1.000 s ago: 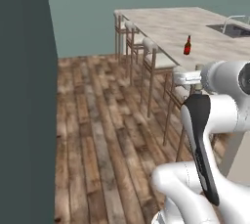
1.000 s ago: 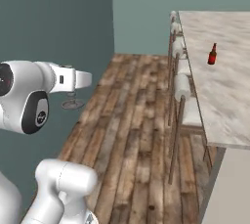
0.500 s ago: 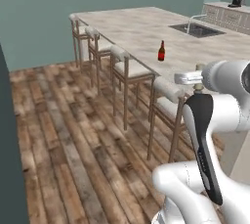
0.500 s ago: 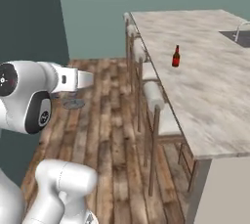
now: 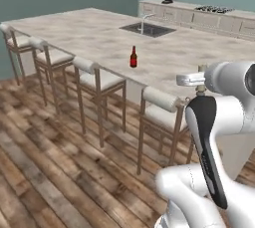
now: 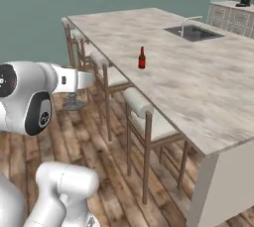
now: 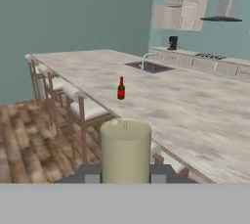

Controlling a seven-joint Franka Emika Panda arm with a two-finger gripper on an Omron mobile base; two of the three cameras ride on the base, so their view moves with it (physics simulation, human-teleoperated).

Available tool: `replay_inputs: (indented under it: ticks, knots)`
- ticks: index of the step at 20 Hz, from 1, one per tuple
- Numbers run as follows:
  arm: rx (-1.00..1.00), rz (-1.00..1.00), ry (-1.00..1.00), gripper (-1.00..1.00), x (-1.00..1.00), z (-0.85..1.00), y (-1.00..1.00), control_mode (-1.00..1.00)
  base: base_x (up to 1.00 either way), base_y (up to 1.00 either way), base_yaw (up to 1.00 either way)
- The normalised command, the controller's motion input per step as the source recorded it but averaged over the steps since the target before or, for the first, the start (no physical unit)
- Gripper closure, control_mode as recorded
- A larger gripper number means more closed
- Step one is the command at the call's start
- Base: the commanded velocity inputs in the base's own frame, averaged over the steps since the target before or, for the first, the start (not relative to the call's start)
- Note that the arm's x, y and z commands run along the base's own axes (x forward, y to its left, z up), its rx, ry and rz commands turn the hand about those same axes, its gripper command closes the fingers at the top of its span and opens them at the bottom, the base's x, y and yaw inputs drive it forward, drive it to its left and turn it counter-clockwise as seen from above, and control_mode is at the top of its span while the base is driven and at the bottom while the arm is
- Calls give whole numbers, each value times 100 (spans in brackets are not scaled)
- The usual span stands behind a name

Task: Get the candle and the beer from the cabinet and move them to the dining counter.

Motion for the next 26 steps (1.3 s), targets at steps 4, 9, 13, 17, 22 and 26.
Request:
replay_inputs:
  ticks: [4,9,13,17,22,26]
  knots:
    - [0,0,0,100,0,0,0,100,27,94,-63]
    - [0,0,0,100,0,0,0,100,-4,100,-40]
    - [0,0,0,100,0,0,0,100,6,100,-48]
    - [0,0,0,100,0,0,0,100,46,100,-48]
    - [0,0,0,100,0,0,0,100,65,98,-14]
    - [0,0,0,100,0,0,0,100,61,100,-3]
